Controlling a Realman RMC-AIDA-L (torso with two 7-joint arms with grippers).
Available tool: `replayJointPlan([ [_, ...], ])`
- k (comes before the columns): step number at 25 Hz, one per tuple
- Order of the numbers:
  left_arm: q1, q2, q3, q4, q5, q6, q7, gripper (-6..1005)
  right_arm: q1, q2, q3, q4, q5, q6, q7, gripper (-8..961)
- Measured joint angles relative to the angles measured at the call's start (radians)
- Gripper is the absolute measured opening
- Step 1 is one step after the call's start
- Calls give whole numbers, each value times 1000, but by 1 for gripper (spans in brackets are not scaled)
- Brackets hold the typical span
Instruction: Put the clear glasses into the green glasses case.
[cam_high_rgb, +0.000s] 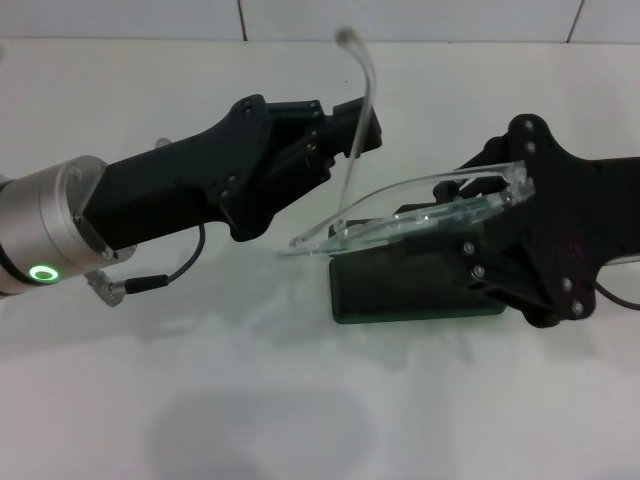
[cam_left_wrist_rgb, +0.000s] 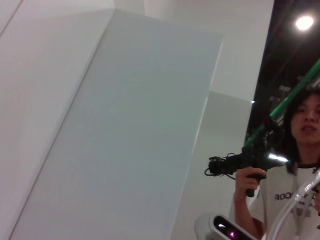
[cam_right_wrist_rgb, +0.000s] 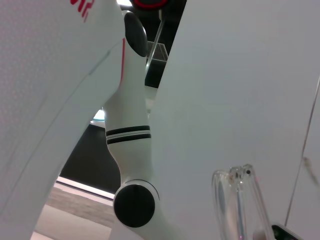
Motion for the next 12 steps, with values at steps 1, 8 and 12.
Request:
replayJointPlan([
  [1,0,0,6,1,-5,0,0,59,4,0,0,6,0,2,0,53],
  [8,0,0,18,-1,-10,0,1,60,23,-1,0,45,-2,12,-14,54],
  [12,0,0,19,-3,-10,0,4,60,26,-2,1,48,-2,13,-14,54],
])
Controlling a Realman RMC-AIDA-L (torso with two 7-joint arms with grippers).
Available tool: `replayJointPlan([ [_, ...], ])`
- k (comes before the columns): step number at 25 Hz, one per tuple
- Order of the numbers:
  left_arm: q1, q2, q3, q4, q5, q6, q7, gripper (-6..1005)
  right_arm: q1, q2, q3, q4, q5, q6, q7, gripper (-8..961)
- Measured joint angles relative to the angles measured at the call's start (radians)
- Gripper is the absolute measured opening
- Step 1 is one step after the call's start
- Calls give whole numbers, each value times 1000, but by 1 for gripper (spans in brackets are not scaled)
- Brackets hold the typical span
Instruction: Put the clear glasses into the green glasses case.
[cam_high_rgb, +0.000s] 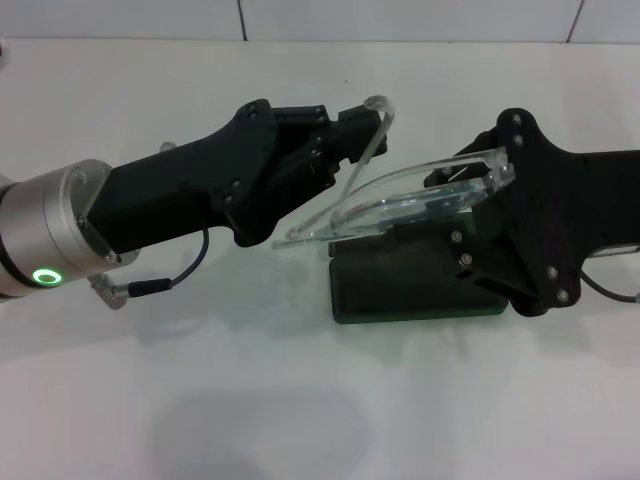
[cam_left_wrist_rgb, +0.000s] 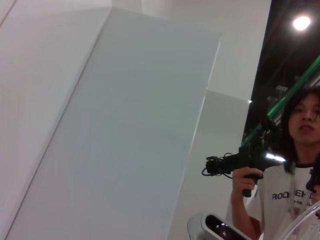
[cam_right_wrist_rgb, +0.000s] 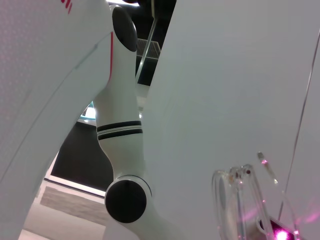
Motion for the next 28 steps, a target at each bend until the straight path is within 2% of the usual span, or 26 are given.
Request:
replayJointPlan([
  [11,6,0,36,-1,-15,0,11,60,-5,0,0,1,-2,23,0,54],
  [28,17,3,31,-3,-39,-2,19,61,-20,3,-3,1,5,-20,0,55],
])
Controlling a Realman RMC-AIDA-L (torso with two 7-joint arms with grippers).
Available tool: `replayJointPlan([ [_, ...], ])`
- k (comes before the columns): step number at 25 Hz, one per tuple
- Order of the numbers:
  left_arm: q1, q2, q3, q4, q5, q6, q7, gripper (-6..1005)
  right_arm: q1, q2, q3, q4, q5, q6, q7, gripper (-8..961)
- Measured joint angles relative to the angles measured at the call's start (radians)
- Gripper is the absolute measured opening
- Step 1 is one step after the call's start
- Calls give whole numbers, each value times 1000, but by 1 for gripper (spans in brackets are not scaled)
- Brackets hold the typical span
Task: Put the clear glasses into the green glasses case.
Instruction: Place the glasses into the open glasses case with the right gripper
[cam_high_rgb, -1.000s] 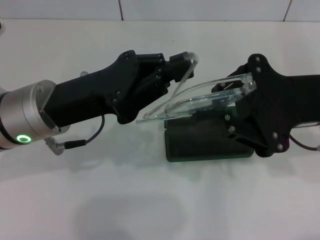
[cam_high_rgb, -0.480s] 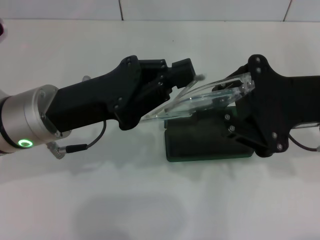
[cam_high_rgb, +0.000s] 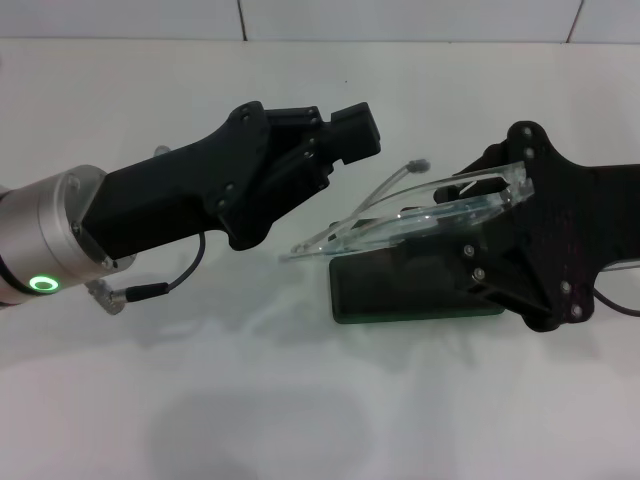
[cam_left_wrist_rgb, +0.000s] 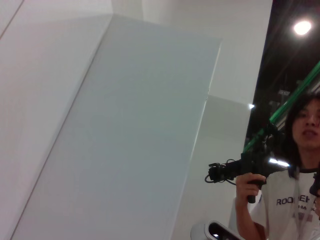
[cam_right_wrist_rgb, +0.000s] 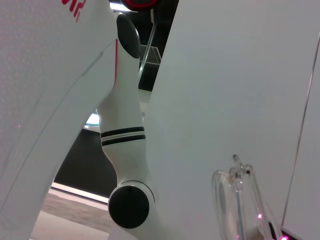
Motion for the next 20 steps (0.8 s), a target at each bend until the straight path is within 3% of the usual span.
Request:
replayJointPlan([
  [20,-5,-3,35,2,-2,1,6,61,7,2,-7,25,2,55,-7,56],
])
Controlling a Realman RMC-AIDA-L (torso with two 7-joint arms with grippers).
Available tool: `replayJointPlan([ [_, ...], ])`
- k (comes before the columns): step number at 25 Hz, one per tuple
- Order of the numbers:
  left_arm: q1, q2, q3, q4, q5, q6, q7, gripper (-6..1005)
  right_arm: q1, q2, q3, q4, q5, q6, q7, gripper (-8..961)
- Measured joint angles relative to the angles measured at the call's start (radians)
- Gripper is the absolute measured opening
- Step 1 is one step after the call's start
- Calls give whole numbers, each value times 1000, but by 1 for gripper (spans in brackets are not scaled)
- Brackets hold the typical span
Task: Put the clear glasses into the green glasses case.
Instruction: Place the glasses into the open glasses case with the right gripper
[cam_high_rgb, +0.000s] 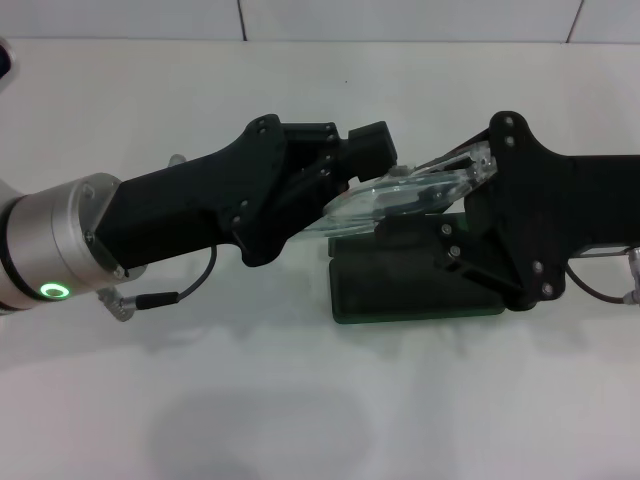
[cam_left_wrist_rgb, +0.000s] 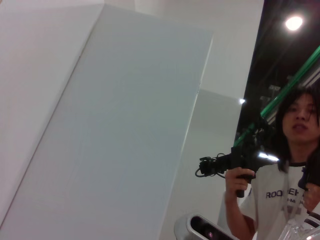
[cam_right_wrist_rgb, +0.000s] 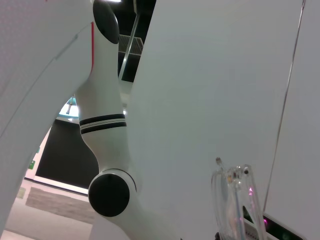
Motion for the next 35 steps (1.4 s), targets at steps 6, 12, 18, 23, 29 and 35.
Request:
replayJointPlan([
  [6,5,1,-8,-1,-13,0,13,61,-2,0,-1,0,0,-4,-1,56],
  [12,16,14,-64,-2,-8,-5,22,61,-5,0,-2,0,0,-6,1,56],
  [18,38,78,-209,0,44,-7,17,62,-9,-2,-7,-15,-1,6,39,57],
  [23,68,151,-271,7,62,-8,13,62,-9,-9,-8,-134,-76,98,212,57],
  [29,127,164,-380,69,128,-21,10,62,-12,-6,-12,-463,-376,227,551,57],
  [35,195,157,-490,101,157,-39,-4,62,36,-9,-17,-851,-742,230,1066,57],
])
